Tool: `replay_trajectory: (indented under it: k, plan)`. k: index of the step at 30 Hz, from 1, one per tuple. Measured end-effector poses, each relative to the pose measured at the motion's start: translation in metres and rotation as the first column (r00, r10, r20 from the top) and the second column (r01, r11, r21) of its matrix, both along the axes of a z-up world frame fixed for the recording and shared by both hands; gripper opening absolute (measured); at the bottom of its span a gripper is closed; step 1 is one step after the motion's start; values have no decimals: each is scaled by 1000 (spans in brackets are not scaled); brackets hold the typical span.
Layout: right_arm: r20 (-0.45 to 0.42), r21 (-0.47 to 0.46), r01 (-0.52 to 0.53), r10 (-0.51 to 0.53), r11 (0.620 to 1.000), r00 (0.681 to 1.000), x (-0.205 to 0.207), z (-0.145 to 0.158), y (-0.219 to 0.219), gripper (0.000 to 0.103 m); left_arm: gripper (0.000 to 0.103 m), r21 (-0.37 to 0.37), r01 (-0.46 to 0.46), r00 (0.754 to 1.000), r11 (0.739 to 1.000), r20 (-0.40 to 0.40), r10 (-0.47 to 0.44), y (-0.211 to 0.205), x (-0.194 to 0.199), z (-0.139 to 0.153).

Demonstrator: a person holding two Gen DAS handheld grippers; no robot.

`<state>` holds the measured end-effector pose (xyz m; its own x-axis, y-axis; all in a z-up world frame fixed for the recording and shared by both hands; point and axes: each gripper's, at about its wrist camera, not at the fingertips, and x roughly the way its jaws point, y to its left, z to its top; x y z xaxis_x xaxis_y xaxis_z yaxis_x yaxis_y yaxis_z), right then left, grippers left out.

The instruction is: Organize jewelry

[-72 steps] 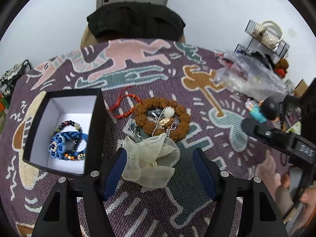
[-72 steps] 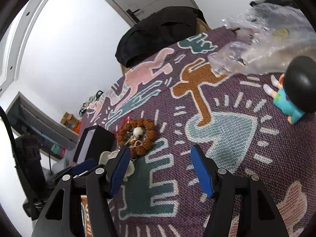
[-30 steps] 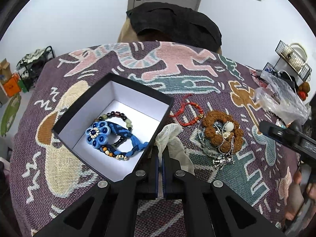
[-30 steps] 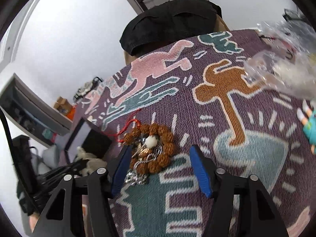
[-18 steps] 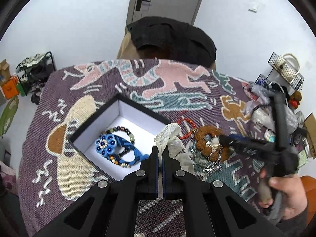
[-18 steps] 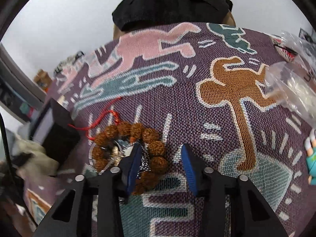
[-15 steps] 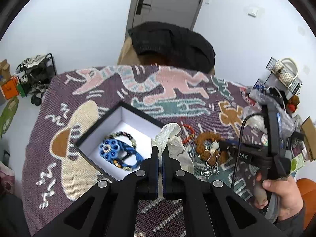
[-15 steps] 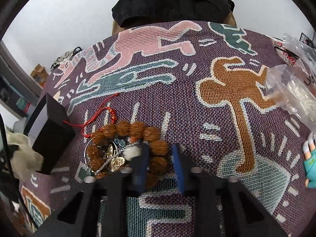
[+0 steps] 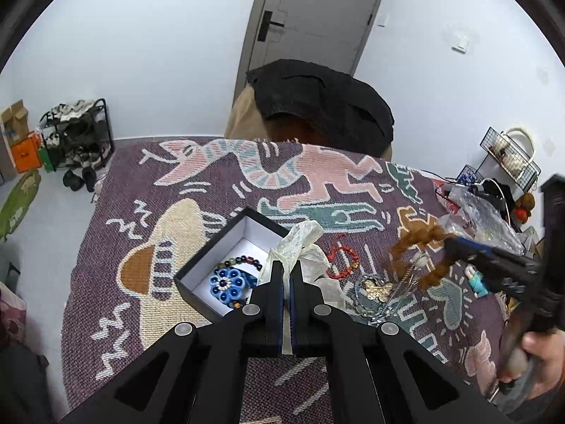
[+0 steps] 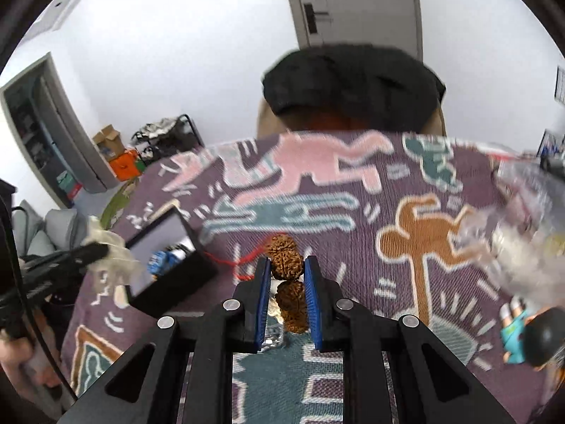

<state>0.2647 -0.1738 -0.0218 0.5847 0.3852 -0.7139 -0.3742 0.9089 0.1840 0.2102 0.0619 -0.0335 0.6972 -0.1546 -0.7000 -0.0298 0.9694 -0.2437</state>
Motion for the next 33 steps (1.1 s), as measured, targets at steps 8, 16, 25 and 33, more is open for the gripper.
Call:
replay_trajectory:
  k: [8, 16, 25, 33]
  plan:
    - [90, -10, -11, 12, 1000, 996, -14, 45, 6, 20, 2, -9, -26, 1000, 1000, 4, 26, 13, 3, -2]
    - [163, -28, -40, 44, 999, 986, -29, 83, 19, 20, 25, -66, -19, 997, 998, -75, 14, 19, 19, -22]
    - [232, -53, -64, 75, 997, 970, -41, 121, 39, 20, 74, -96, -53, 999, 994, -15, 52, 33, 5, -14]
    - [276, -78, -100, 118, 992, 954, -52, 146, 68, 20, 74, -89, -63, 997, 994, 27, 66, 48, -12, 2]
